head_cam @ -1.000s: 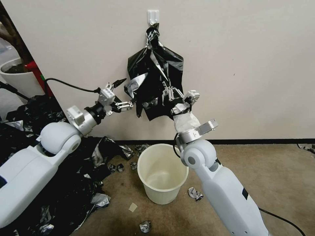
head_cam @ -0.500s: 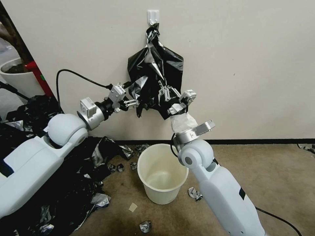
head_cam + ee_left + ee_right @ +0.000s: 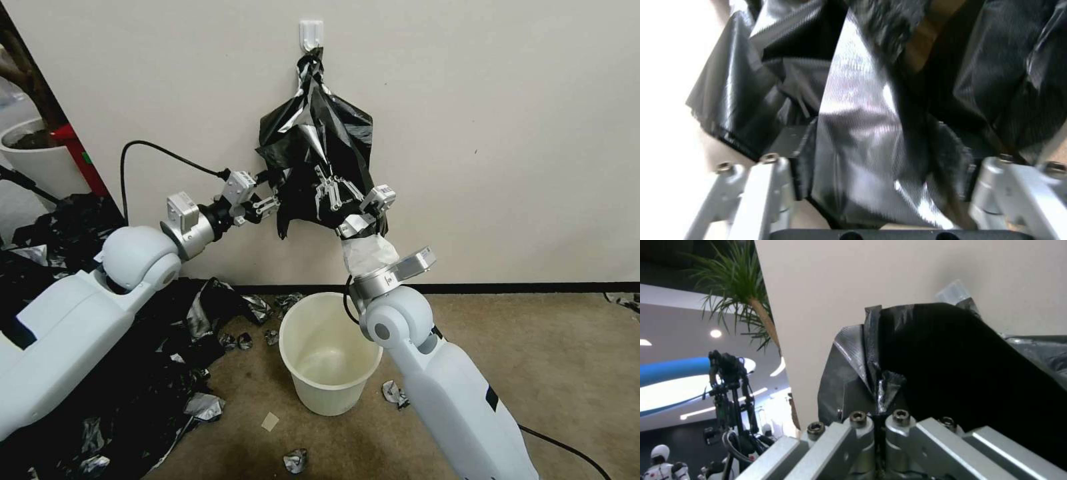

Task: Place a trash bag onto the trash bin.

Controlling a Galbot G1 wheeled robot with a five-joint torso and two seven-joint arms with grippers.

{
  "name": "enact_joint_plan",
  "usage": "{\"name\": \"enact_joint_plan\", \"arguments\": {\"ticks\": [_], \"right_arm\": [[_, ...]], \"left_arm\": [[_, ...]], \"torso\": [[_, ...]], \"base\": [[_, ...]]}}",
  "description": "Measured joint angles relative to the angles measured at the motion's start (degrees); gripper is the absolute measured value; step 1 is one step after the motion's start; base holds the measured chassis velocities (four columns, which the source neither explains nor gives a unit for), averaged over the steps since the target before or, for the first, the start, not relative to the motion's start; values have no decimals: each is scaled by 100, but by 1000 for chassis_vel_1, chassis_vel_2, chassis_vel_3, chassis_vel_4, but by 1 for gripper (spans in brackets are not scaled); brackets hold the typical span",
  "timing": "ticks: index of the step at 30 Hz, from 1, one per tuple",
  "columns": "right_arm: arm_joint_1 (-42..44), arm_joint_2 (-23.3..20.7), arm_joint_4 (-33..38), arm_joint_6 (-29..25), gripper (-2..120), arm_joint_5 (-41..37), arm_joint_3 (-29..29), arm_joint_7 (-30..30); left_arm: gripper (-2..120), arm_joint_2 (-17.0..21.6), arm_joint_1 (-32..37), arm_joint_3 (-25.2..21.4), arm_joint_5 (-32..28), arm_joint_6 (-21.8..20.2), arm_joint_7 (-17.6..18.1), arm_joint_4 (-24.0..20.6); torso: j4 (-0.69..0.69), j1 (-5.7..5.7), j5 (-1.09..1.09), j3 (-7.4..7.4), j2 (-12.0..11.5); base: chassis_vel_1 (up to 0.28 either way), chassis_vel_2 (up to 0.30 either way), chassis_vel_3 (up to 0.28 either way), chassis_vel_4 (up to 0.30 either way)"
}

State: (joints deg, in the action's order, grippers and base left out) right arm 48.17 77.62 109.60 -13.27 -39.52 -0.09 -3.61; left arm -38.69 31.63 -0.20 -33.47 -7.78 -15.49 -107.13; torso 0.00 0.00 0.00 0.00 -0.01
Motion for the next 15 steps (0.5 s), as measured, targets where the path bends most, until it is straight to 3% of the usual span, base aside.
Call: {"name": "enact_joint_plan", "arguments": {"ticks": [8, 10, 15], "right_arm": [[-42, 35, 16, -8, 0, -38, 10, -8], [-46, 37, 23, -9, 0, -46, 10, -13], [-49, 46, 25, -9, 0, -56, 15, -20]], "left_arm": [[95, -164, -107, 93, 277, -27, -80, 281], [93, -182, -107, 97, 297, -30, -81, 299], [76, -205, -106, 100, 313, -74, -119, 312]], "torso": [[0, 0, 0, 0, 0], [0, 0, 0, 0, 0], [0, 0, 0, 0, 0]], "base": [[0, 0, 0, 0], [0, 0, 0, 0], [0, 0, 0, 0]]}}
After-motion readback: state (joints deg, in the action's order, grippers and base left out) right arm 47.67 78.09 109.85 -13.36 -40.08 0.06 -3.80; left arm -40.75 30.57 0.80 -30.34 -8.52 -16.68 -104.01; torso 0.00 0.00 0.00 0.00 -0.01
